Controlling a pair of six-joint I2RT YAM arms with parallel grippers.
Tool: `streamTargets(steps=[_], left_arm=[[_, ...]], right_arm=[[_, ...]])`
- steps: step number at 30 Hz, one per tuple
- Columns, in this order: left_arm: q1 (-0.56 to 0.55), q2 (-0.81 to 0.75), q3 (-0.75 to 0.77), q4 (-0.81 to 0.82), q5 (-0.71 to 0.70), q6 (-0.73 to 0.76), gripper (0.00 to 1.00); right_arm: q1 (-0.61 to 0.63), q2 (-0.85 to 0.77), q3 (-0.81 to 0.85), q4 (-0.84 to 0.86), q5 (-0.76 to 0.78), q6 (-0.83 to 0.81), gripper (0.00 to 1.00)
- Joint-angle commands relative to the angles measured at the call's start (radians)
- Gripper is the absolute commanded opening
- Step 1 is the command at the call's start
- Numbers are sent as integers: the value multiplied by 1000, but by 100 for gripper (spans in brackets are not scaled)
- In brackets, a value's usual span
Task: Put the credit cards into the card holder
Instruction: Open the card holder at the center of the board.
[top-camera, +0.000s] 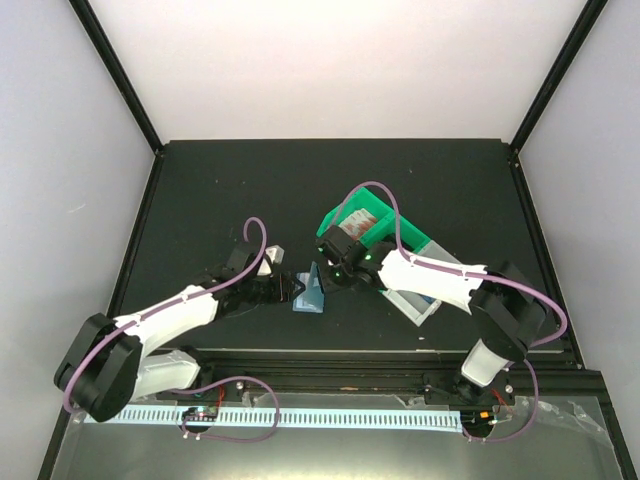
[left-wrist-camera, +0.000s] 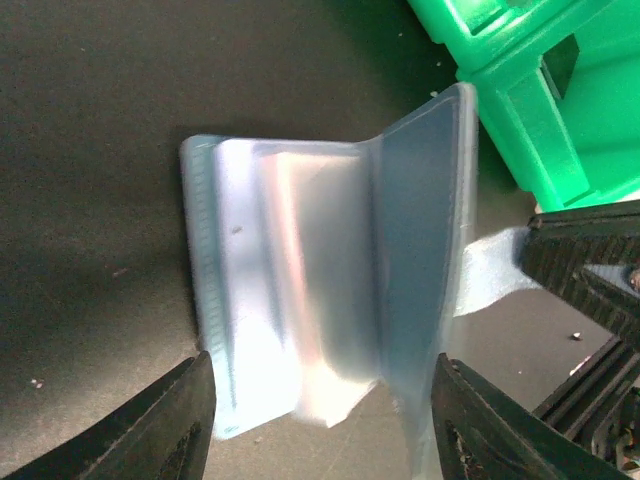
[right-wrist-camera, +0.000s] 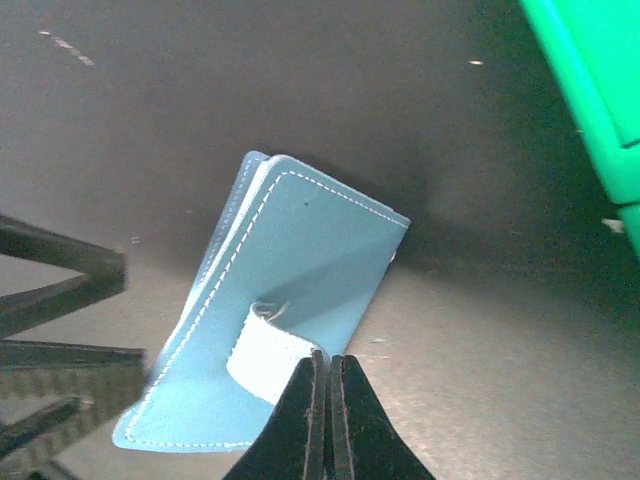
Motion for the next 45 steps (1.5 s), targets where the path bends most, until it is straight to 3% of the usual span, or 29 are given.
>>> streamTargets(steps=[1,9,14,18,21,25,30,45], left_arm=[[4,19,38,-16,-25,4,60],[3,6,33,14,-4,-18,61],[3,42,8,116,100,-58,61],[3,59,1,181,153,-89,51],[4,40,6,158,114,-95,40],[3,-12,13,94,25,-76,40],[4,30,16,76,34,-60,41],[4,123,63,89,101,-45,75]], right_arm=[[-4,18,-28,-73,165,-9,1],[-4,50,-49,-79,246,3,1],[-4,88,-43,-73,262,6,1],[-4,113,-41,-50,233,1,1],[-4,111,-37,-32,202,-4,1],[-4,94,-30,-20,184,-14,1],[-4,105,-20,-9,158,-24,1],[-4,25,-35,52,61,-67,3]])
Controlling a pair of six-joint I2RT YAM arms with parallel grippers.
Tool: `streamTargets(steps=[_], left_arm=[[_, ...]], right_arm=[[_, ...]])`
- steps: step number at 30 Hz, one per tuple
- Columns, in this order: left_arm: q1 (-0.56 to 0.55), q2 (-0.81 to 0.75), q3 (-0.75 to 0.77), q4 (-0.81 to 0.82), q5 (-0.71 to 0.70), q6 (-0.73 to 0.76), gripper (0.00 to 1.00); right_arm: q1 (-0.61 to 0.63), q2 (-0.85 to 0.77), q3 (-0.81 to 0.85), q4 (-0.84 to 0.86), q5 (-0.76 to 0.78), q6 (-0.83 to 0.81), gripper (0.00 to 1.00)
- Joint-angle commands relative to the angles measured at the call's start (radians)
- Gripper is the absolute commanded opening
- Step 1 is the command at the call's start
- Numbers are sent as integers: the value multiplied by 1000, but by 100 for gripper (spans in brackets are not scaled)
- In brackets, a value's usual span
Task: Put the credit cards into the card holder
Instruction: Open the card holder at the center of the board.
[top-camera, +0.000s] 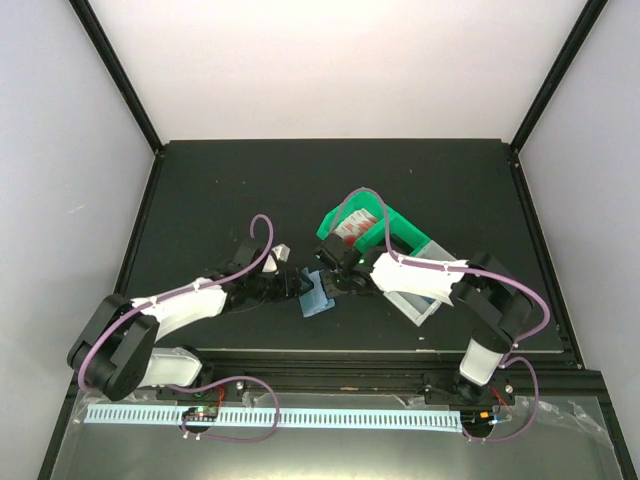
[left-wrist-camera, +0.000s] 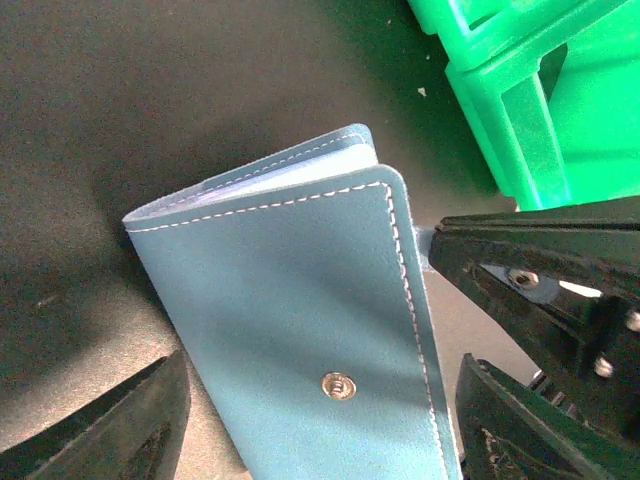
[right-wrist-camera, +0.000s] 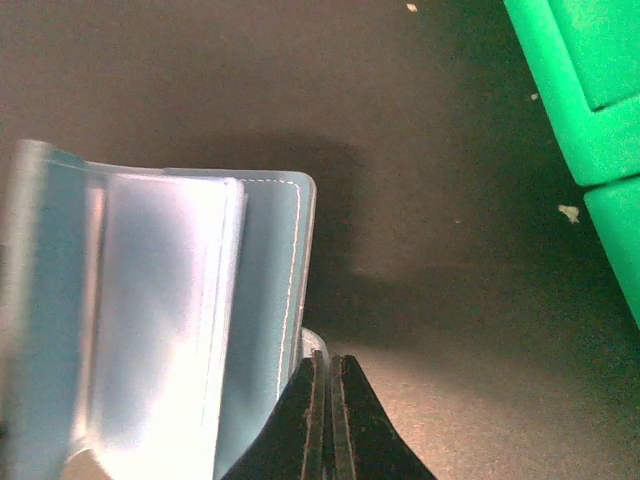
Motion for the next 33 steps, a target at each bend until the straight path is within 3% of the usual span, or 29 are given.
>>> streamTargets(steps=[1,9,12,16,18,24,33], left_arm=[[3,-8,44,-9,21,22,77],[3,2,37,-8,38,26,82],[3,18,39,-13,33,26,77],[3,30,33,-9,27,22,56],[3,22,29,-11,24,22,50],[3,-44,36,-54,0,31,49],[3,-50,29,-78,-9,41,47]], right_arm=[[-3,-78,4,43,-48,-22,3],[-3,-149,8,57,-106,-32,3],[-3,-144,8,58,-110,-34,3],[-3,-126,5,50,-95,-26,3],[-3,-117,3,41,-75,-16,3],[-3,-91,5,13,-2,4,3],[-3,-94,5,21,-13,2,3]])
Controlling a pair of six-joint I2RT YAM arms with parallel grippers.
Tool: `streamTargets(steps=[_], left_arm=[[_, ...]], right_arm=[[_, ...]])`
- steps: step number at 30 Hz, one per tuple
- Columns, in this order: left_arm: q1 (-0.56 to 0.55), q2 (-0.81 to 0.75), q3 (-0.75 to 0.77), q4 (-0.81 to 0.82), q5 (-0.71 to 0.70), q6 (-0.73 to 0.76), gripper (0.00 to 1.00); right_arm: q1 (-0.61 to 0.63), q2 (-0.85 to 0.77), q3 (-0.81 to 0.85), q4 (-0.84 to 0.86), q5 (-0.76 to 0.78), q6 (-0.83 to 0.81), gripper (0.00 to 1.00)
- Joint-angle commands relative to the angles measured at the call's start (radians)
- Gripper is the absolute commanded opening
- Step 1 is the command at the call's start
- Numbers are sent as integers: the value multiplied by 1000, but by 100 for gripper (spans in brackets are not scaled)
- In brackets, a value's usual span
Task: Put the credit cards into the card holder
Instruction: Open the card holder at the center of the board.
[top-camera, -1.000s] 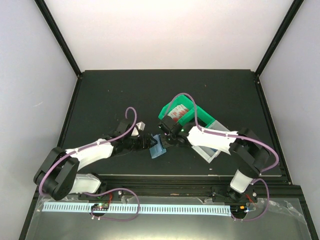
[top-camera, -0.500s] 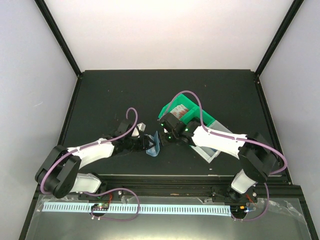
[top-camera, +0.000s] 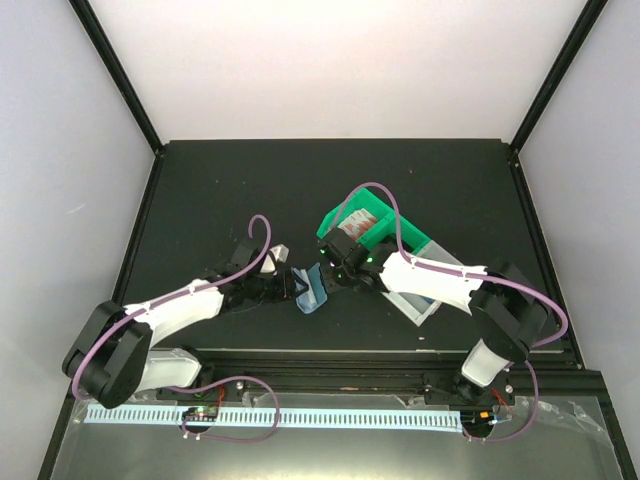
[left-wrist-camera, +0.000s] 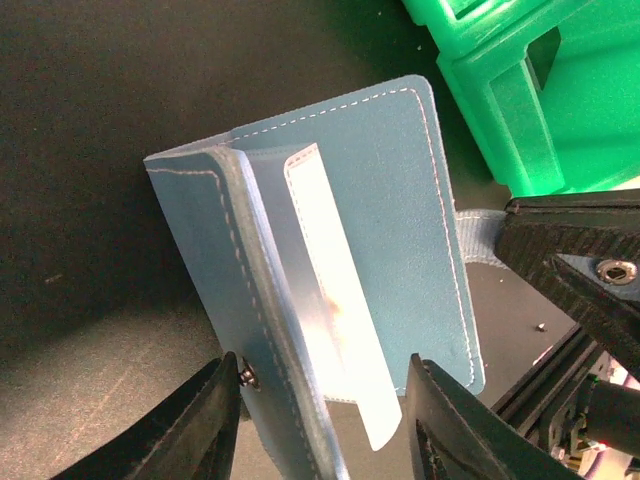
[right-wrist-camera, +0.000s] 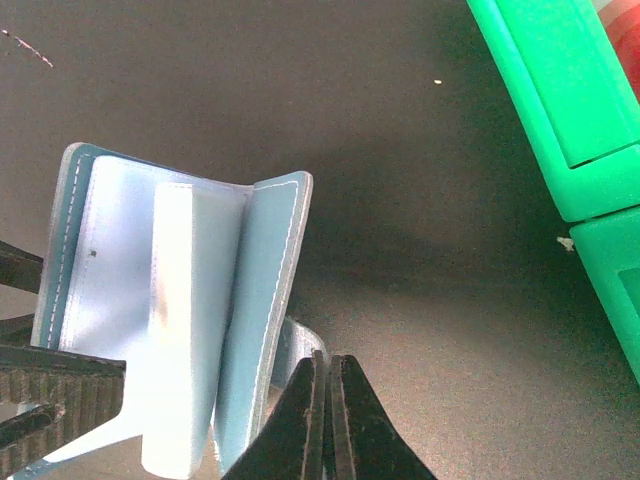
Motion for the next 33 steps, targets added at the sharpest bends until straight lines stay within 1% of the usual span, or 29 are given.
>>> streamTargets(steps=[1,4,6,8,10,11,12,13,14,15,16,18,20,21,23,26,28,30,33], left_arm=[[3,-1,21,-23,-12,20,45],[2,18,27,-35,-22,25,41],[3,22,33,-49,-31,28,31],[3,55,34,-54,-39,31,19],[3,57,34,-58,-43,32,10],[3,55,34,-63,-46,34,6],[4,53,35,-68,-47,35,2],[3,48,35,-73,-50,38,2],[3,42,36,-76,-52,38,2],[3,38,37,-78,-54,39,2],[3,36,39,-79,-54,38,2],[3,38,45,-83,-52,39,1],[3,43,49,-82,-51,38,2],[2,46,50,-80,-49,37,2],[4,49,52,-75,-44,33,1],[4,50,52,-73,-39,26,2],[3,48,51,-71,-36,23,2],[3,47,48,-69,-32,21,2],[3,50,46,-67,-31,18,2]], right_arm=[[-3,3,5,6,16,3,3],[-3,-2,1,11,12,-1,3],[-3,-2,0,12,16,-2,3],[-3,1,-1,5,32,0,3],[-3,-5,1,-21,96,28,6],[-3,-19,0,-41,143,47,10],[-3,-46,-8,-46,173,57,20],[-3,-76,-16,-38,187,56,29],[-3,-122,-22,-30,189,49,40],[-2,-150,-23,-21,174,37,48],[-2,-171,-21,-13,136,22,51],[-1,-197,-19,20,44,-8,54],[-1,-201,-29,73,-79,-34,53],[0,-191,-31,95,-136,-36,51],[5,-150,-24,124,-224,-33,42],[23,-82,-8,146,-276,-20,30],[26,-40,-7,176,-321,-4,24],[28,0,1,194,-352,5,21],[27,62,14,191,-365,11,20]])
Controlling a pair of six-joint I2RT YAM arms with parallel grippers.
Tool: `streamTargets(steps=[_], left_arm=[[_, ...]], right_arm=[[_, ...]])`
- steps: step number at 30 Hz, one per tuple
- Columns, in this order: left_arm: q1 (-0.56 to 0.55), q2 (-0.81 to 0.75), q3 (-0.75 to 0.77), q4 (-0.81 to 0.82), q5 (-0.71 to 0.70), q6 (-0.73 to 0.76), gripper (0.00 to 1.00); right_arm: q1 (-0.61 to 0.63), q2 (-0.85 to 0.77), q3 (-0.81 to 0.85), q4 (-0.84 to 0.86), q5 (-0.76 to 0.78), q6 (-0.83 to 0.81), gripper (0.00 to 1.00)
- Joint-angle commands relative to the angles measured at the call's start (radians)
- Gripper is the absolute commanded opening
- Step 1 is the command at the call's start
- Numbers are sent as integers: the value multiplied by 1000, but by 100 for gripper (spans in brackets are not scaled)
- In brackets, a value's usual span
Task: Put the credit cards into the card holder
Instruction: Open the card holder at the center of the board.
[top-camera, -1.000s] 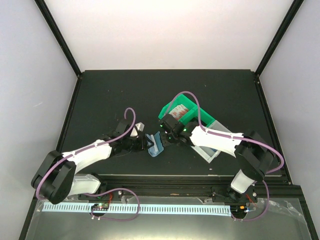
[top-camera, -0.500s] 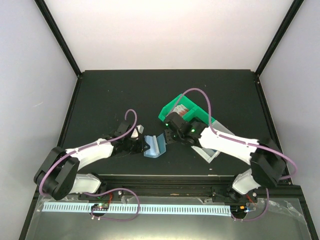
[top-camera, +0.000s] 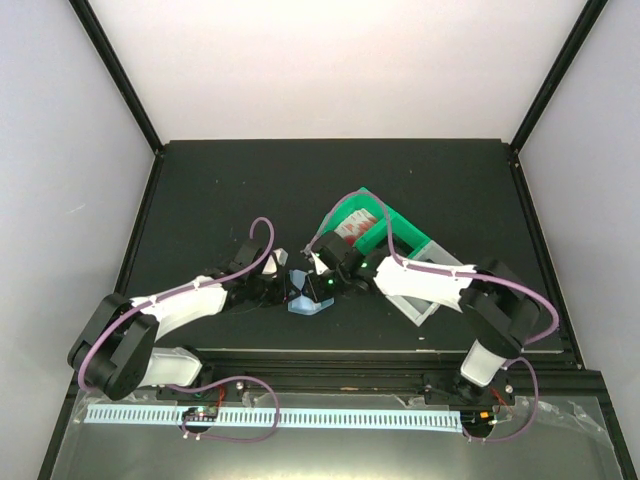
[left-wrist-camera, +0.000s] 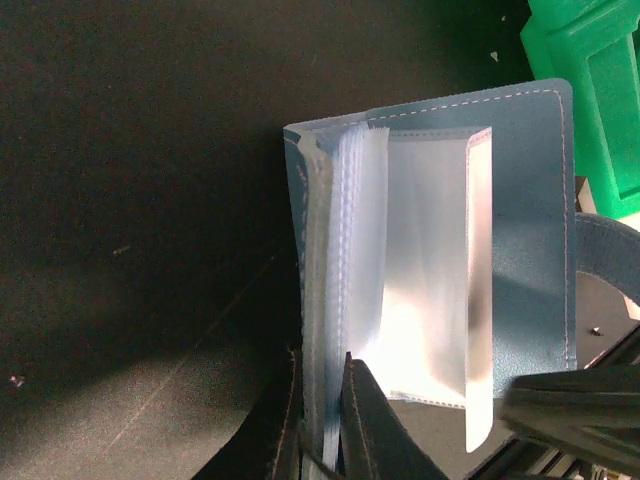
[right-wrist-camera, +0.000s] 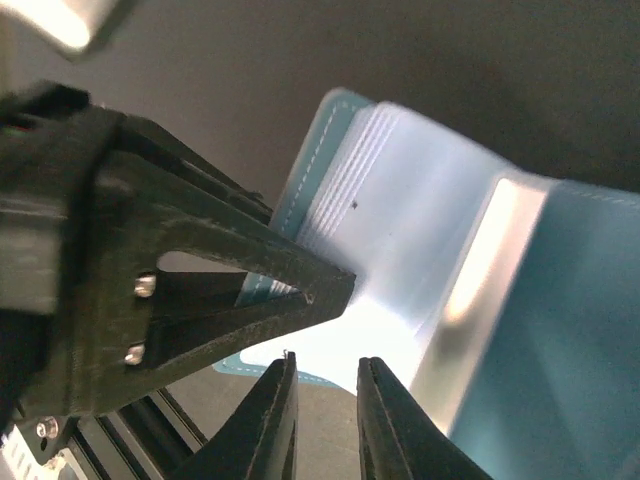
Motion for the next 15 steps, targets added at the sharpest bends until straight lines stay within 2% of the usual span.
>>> streamTargets(steps=[1,4,8,11,15], left_arm=[[1,2,29,3,7,-2,2],[2,5,28,6,8,-4,2],[1,7,24,4,-4,-4,1],[2,9,17,1,-20,-2,2],[2,18,10,0,-36,-2,9]], right_arm=[[4,68,40,41,-80,18,19],[4,112,49,17,-46,33,17],[7,147,71,-53,117,60,18],[9,167,87,-88,191,63,23],[23,210,135,-128,232,56,34]])
